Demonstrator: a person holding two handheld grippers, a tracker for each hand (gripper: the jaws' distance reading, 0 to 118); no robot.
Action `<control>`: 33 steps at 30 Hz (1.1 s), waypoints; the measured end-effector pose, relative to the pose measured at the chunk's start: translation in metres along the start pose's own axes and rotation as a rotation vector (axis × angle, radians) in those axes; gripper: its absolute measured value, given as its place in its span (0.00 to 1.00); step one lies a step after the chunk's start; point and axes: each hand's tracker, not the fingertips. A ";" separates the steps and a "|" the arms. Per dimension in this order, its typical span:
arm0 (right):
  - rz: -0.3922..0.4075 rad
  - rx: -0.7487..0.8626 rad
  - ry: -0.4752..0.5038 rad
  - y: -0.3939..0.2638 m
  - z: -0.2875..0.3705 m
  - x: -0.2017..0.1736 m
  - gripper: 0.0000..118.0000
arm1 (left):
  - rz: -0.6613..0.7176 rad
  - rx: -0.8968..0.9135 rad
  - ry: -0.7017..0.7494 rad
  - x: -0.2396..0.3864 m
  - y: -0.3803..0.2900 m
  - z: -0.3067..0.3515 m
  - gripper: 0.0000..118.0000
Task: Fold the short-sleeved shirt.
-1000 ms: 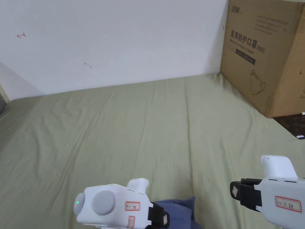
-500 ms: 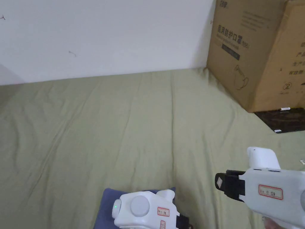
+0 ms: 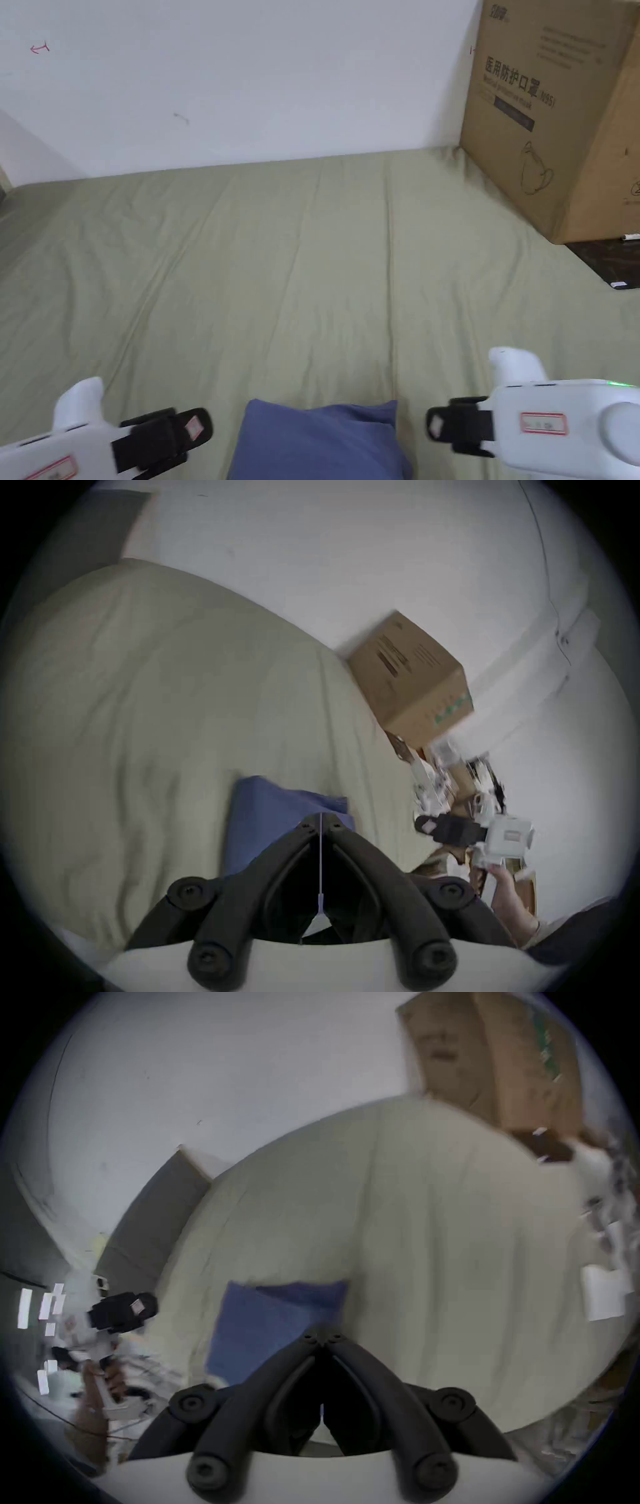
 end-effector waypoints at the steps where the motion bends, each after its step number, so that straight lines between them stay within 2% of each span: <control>1: -0.022 -0.065 0.051 0.000 -0.018 0.001 0.00 | 0.032 -0.007 0.007 -0.010 -0.002 0.004 0.01; 4: -0.099 -0.198 0.190 -0.008 -0.063 0.011 0.00 | 0.104 -0.063 0.083 -0.043 -0.005 0.006 0.01; 6: -0.159 -0.242 0.244 -0.015 -0.082 0.026 0.00 | 0.142 -0.079 0.125 -0.060 -0.005 0.005 0.01; 8: -0.200 -0.274 0.225 -0.019 -0.091 0.040 0.00 | 0.167 -0.100 0.107 -0.070 -0.002 -0.001 0.01; 10: -0.170 -0.296 0.131 -0.023 -0.094 0.053 0.00 | 0.179 -0.131 0.078 -0.080 0.000 -0.010 0.01; 12: -0.183 -0.283 0.185 -0.025 -0.092 0.063 0.00 | 0.171 -0.174 0.016 -0.086 0.003 -0.023 0.02; 13: -0.209 -0.275 0.223 -0.026 -0.090 0.064 0.00 | 0.160 -0.195 0.015 -0.087 0.003 -0.030 0.07; 15: -0.209 -0.271 0.184 -0.025 -0.089 0.068 0.00 | 0.097 -0.247 0.017 -0.086 0.004 -0.051 0.21; 18: -0.196 -0.272 0.196 -0.025 -0.090 0.070 0.00 | 0.146 -0.317 -0.108 -0.095 0.005 -0.080 0.63; 19: -0.194 -0.273 0.198 -0.025 -0.090 0.070 0.00 | 0.180 -0.343 -0.160 -0.099 0.004 -0.090 0.83; 20: -0.194 -0.275 0.201 -0.025 -0.091 0.072 0.00 | 0.193 -0.366 -0.196 -0.102 0.003 -0.100 0.95; 21: -0.198 -0.276 0.205 -0.025 -0.091 0.071 0.00 | 0.189 -0.378 -0.241 -0.103 0.000 -0.110 1.00; 24: -0.225 -0.281 0.220 -0.026 -0.091 0.075 0.00 | 0.223 -0.446 -0.324 -0.124 -0.006 -0.146 1.00; 28: -0.283 -0.294 0.240 -0.027 -0.094 0.081 0.00 | 0.311 -0.503 -0.485 -0.116 -0.015 -0.179 1.00; 31: -0.282 -0.299 0.241 -0.026 -0.094 0.080 0.00 | 0.395 -0.501 -0.520 -0.117 -0.019 -0.195 1.00; 33: -0.281 -0.305 0.239 -0.024 -0.096 0.082 0.00 | 0.391 -0.491 -0.523 -0.115 -0.023 -0.198 1.00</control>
